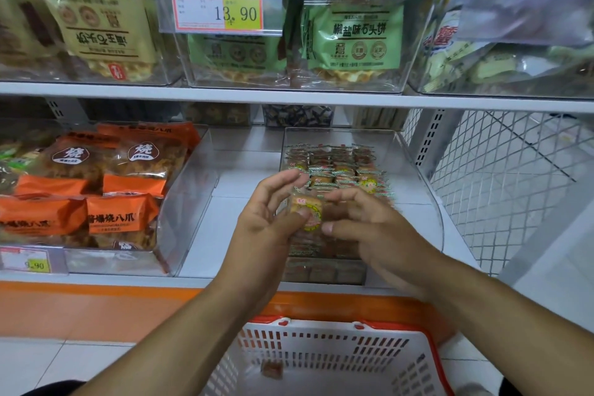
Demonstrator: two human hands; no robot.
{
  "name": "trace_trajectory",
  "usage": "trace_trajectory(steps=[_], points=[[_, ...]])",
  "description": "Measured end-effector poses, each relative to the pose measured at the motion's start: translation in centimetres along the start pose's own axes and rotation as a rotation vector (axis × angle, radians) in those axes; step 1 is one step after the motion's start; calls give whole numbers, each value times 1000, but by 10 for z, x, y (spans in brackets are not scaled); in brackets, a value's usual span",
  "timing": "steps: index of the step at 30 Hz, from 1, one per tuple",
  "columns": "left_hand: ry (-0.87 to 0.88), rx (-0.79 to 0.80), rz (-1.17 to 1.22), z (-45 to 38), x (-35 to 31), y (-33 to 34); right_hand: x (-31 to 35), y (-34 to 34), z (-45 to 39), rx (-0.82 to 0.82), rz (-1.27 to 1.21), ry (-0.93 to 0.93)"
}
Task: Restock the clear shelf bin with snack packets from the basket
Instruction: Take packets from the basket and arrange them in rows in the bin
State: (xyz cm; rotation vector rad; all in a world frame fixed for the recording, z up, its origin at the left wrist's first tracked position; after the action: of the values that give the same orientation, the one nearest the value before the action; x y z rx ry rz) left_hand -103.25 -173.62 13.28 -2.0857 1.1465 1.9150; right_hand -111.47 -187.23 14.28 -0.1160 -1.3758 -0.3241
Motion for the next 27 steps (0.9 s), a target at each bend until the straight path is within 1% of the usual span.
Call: trace_trajectory(steps=[1,2,4,6,7,8,10,11,13,14,16,18,20,24,27], points=[[22,27,-55,0,0,2,-3,2,-1,64,-112,97],[34,62,-101,0,1,6,-4,3,-2,101,-156,155],[20,139,-181,-2,5,14,-6,0,-3,107,-77,164],[-37,188,-245,-7,13,21,-5,-9,-5,62,60,144],[-59,194,-273,-9,18,24,-2,-17,-7,6,189,103],[-60,187,-330,-12,22,27,5,-30,-10,-107,398,29],[-21,190,-546,-17,29,31,21,-60,-17,-384,868,-103],[-13,223,-659,-20,33,33,26,-71,-22,-472,1012,-123],[-65,321,-842,-21,47,39,23,-90,-37,-526,1117,-68],[-80,369,-923,-22,54,41,17,-95,-46,-529,1147,-32],[-17,449,-1095,-22,63,43,5,-101,-65,-538,1176,33],[62,480,-1190,-24,69,44,-2,-103,-77,-573,1119,83],[94,499,-1248,-26,72,43,-5,-106,-85,-597,1037,121],[77,513,-1391,-29,75,36,-8,-103,-92,-587,974,163],[21,479,-1415,-33,74,27,-9,-106,-90,-587,952,144]])
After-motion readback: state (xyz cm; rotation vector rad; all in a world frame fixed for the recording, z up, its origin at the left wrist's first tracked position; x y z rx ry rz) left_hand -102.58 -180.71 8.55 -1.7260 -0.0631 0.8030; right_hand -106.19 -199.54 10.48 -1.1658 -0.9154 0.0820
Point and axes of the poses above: each hand's wrist, its own z-axis away from the middle knuckle, its own y-axis out of the palm, x = y × z, the point moved 4 cm from there along -z, towards the middle knuckle, and after that the axes turned 6 degrees about y, right-handed, at the moved point
